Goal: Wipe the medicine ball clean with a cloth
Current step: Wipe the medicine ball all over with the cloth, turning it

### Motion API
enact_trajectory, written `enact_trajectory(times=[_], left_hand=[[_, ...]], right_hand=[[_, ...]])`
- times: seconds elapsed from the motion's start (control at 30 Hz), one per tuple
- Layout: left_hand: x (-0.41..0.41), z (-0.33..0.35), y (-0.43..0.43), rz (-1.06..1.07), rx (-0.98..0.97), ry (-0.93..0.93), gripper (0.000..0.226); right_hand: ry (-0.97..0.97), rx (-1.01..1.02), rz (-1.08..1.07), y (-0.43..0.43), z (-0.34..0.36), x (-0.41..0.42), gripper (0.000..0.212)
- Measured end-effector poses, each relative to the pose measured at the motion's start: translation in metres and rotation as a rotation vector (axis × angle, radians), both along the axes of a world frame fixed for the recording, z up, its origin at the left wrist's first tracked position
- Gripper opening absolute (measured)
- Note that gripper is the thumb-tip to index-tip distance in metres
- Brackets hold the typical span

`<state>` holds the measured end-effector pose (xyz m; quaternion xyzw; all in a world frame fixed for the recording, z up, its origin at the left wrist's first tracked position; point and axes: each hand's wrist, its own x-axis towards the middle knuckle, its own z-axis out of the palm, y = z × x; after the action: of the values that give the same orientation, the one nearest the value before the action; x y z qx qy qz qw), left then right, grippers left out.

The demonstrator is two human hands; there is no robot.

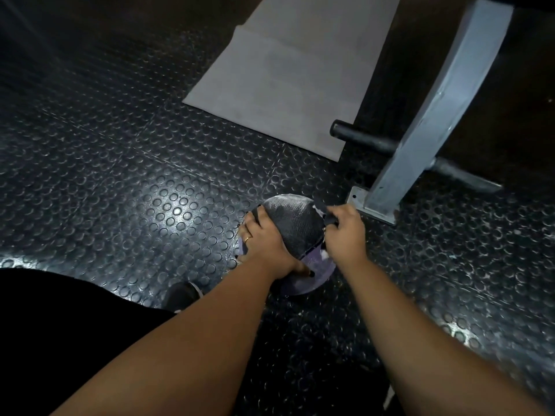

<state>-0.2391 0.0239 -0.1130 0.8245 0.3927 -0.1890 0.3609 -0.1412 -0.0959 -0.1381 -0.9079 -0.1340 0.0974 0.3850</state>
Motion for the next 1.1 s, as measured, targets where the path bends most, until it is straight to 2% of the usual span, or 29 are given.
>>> enact_trajectory(times=[0.1, 0.2, 0.27, 0.37, 0.47, 0.6, 0.73, 0.8, 0.87, 0.97, 1.1], left_hand=[[0.008, 0.001, 0.001, 0.014, -0.007, 0.01, 0.164], [0.005, -0.002, 0.001, 0.005, -0.013, 0.001, 0.16], [-0.001, -0.001, -0.002, -0.003, -0.011, -0.016, 0.162], [-0.003, 0.006, -0.009, -0.045, 0.004, 0.012, 0.163], [-0.007, 0.006, -0.017, -0.071, 0.03, 0.011, 0.165], [-0.007, 0.007, -0.021, -0.09, 0.044, 0.031, 0.167], [0.004, 0.009, -0.018, -0.125, 0.041, 0.059, 0.165], [0.006, 0.008, -0.016, -0.128, 0.04, 0.056, 0.159], [0.008, 0.005, -0.013, -0.104, 0.027, 0.032, 0.141], [0.004, 0.002, -0.014, -0.092, 0.039, -0.01, 0.126], [-0.013, 0.001, -0.029, -0.107, 0.039, -0.021, 0.149]], right_hand=[[-0.06, 0.098, -0.048, -0.005, 0.009, -0.052, 0.043], [-0.125, 0.102, 0.024, -0.009, 0.01, -0.074, 0.043], [-0.166, 0.116, 0.049, -0.013, 0.009, -0.067, 0.046], [-0.155, 0.089, -0.021, -0.009, 0.01, -0.043, 0.047], [-0.039, -0.036, -0.066, 0.002, 0.003, -0.001, 0.041], [0.088, -0.146, 0.01, 0.005, -0.006, 0.035, 0.04], [-0.018, -0.109, -0.015, -0.003, 0.008, -0.001, 0.036], [-0.102, -0.021, -0.031, -0.006, 0.013, -0.029, 0.032], [-0.158, 0.054, 0.02, -0.006, 0.015, -0.056, 0.033], [-0.181, 0.074, 0.079, -0.007, 0.017, -0.072, 0.04], [-0.228, 0.059, 0.054, -0.012, 0.017, -0.058, 0.048]])
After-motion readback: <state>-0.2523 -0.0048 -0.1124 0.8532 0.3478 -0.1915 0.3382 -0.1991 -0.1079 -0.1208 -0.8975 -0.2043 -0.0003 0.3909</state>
